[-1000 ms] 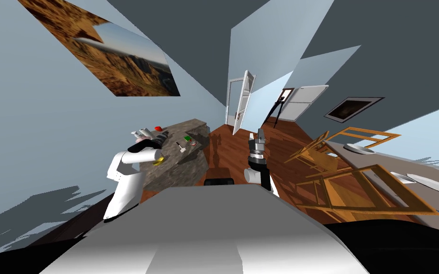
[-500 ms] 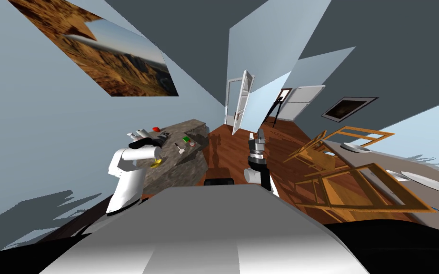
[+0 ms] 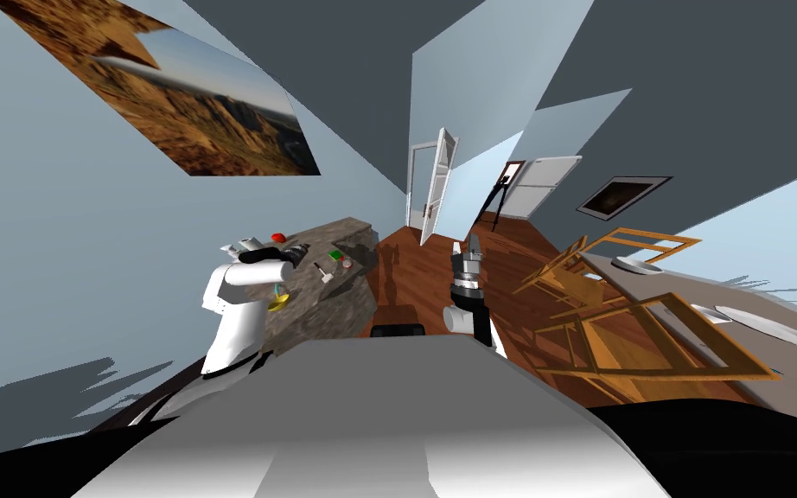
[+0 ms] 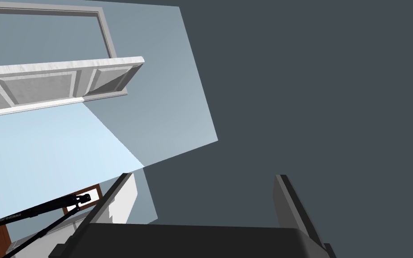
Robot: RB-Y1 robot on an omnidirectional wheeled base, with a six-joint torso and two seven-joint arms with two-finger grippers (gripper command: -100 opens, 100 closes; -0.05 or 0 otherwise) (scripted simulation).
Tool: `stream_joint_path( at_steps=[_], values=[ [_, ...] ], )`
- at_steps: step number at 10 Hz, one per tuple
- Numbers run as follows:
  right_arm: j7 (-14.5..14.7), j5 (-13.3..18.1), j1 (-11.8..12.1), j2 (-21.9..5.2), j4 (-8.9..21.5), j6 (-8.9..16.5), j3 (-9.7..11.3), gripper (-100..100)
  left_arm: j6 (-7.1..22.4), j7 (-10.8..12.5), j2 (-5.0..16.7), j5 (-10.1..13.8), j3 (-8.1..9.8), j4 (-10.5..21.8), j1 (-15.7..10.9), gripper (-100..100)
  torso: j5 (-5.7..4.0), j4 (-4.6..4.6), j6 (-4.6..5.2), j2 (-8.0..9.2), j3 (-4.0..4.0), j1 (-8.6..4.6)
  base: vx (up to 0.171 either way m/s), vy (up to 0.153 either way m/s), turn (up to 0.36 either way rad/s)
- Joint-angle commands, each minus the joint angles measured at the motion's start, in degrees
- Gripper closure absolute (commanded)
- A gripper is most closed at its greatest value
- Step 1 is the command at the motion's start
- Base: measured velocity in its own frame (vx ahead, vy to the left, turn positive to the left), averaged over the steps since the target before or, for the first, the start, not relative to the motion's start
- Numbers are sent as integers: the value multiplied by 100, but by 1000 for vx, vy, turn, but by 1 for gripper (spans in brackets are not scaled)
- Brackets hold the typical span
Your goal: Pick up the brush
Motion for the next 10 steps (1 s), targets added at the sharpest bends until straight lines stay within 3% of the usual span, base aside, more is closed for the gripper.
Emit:
stream_joint_path(
  at_steps=[1, 2, 4, 10],
  values=[
    [0, 0, 0, 0, 0, 0, 0, 0, 286, -21, 23, 63, 5, 58, -51, -100, 0, 0, 0, 0, 0, 0, 45, 16, -43],
    [0, 0, 0, 0, 0, 0, 0, 0, 447, -38, 49, 151, -25, 188, -194, -100, 0, 0, -2, 1, 0, 0, 54, 28, -63],
    [0, 0, 0, 0, 0, 0, 0, 0, 661, -38, 49, 151, -25, 188, -194, -100, 1, -1, -2, 0, 0, 2, 32, 13, -19],
    [0, 0, 0, 0, 0, 0, 0, 0, 1623, -41, 61, 424, -167, 577, -573, -100, 1, -1, -1, -4, -3, 4, 47, 24, -48]
  ],
)
